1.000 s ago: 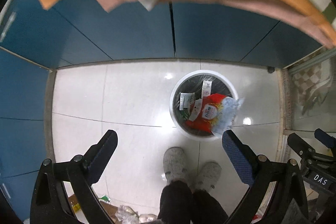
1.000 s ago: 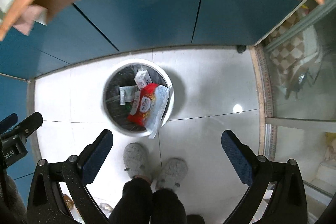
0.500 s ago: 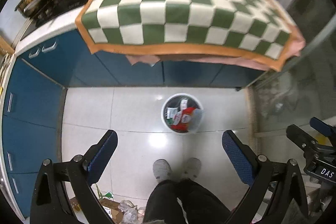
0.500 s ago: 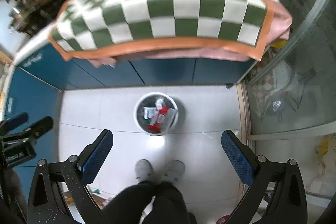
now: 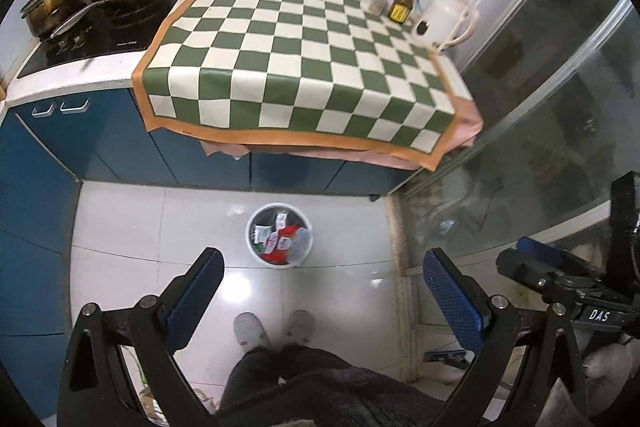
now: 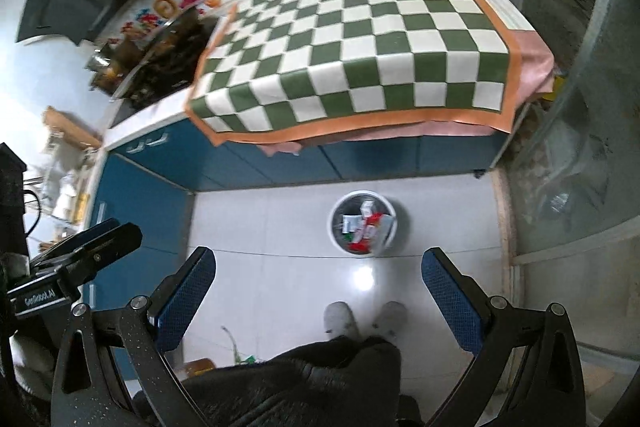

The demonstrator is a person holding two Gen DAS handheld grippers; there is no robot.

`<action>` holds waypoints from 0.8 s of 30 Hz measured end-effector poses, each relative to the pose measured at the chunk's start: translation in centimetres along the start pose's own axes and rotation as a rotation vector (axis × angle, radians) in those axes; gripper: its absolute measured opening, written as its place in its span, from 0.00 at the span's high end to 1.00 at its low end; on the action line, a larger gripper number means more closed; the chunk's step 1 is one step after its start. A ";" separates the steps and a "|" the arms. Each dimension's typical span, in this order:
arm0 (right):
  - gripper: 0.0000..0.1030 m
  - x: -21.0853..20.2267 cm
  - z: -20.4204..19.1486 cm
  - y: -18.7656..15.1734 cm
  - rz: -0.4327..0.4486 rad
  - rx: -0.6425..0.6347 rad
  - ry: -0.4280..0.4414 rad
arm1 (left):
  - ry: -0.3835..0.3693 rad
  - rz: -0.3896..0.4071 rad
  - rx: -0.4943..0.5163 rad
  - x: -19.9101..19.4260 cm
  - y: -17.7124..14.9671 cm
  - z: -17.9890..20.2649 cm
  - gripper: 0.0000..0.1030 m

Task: Collect trash

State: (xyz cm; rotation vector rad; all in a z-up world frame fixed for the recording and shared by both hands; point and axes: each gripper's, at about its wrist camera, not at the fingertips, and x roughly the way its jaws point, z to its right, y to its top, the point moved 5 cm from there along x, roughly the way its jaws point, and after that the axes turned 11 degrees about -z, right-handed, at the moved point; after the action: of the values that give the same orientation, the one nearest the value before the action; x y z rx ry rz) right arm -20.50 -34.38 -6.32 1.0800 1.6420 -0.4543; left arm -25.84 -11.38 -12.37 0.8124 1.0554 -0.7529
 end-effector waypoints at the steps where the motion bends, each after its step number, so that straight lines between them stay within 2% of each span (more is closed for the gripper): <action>1: 0.00 -0.4 -0.3 -0.2 -0.002 -0.008 0.008 | -0.014 0.003 -0.002 -0.5 -0.1 0.0 0.01; 8: 0.00 -2.4 -2.6 -1.1 -0.008 -0.038 0.069 | -0.107 0.011 -0.018 -3.1 -1.3 -0.2 0.00; 15: 0.00 -2.4 -3.8 -1.6 -0.034 -0.061 0.086 | -0.114 0.020 -0.017 -3.8 -1.9 -0.3 0.00; 24: 0.00 -2.3 -3.5 -1.6 -0.055 -0.063 0.088 | -0.114 -0.001 -0.006 -3.4 -2.4 -0.1 0.00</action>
State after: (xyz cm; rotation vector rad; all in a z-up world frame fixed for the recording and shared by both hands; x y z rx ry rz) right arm -23.74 -33.61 -3.34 1.0224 1.7559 -0.3924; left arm -28.99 -12.06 -9.70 0.7554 0.9557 -0.7874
